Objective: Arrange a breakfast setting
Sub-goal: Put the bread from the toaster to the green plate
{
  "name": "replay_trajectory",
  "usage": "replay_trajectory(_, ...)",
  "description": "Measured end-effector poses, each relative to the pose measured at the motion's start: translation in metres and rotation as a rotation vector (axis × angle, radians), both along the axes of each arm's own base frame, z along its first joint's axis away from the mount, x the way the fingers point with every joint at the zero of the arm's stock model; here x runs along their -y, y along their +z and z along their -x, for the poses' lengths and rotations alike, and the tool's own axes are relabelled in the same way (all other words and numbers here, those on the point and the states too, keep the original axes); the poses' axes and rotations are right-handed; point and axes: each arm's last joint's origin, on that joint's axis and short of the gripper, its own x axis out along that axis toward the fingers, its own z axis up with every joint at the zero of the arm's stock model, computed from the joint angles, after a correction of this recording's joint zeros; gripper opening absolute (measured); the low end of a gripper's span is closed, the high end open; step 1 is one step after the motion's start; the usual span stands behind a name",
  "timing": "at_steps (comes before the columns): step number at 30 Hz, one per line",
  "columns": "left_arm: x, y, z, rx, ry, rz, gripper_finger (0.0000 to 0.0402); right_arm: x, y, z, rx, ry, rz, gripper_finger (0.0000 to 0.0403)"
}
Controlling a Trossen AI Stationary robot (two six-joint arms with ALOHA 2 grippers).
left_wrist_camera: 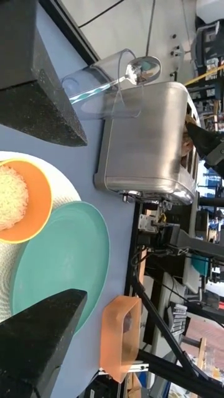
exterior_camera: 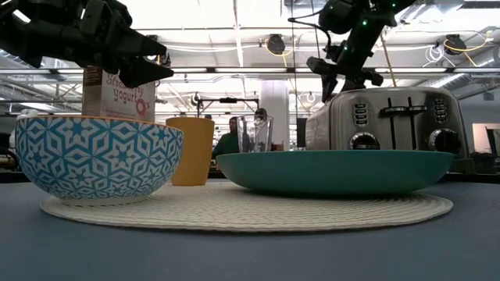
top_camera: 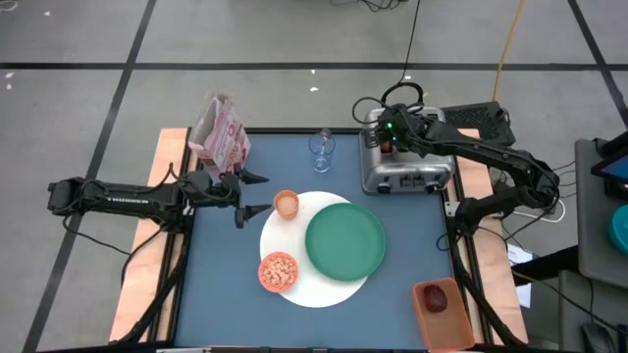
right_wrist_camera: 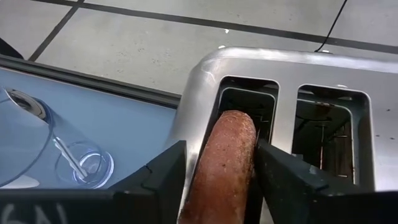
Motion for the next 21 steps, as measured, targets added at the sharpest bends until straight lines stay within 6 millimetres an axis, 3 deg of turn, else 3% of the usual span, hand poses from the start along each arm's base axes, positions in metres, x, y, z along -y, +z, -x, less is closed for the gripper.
replay_trajectory(10,0.0,0.0,0.0,0.0,0.0,0.0,0.0397,0.0,-0.0008,0.0001,0.02,-0.024,-0.014,0.0119)
replay_trajectory(21,0.0,0.0,0.0,0.0,0.0,0.0,0.0397,0.0005,-0.0009,0.0009,0.004,-0.044,0.007,0.009)
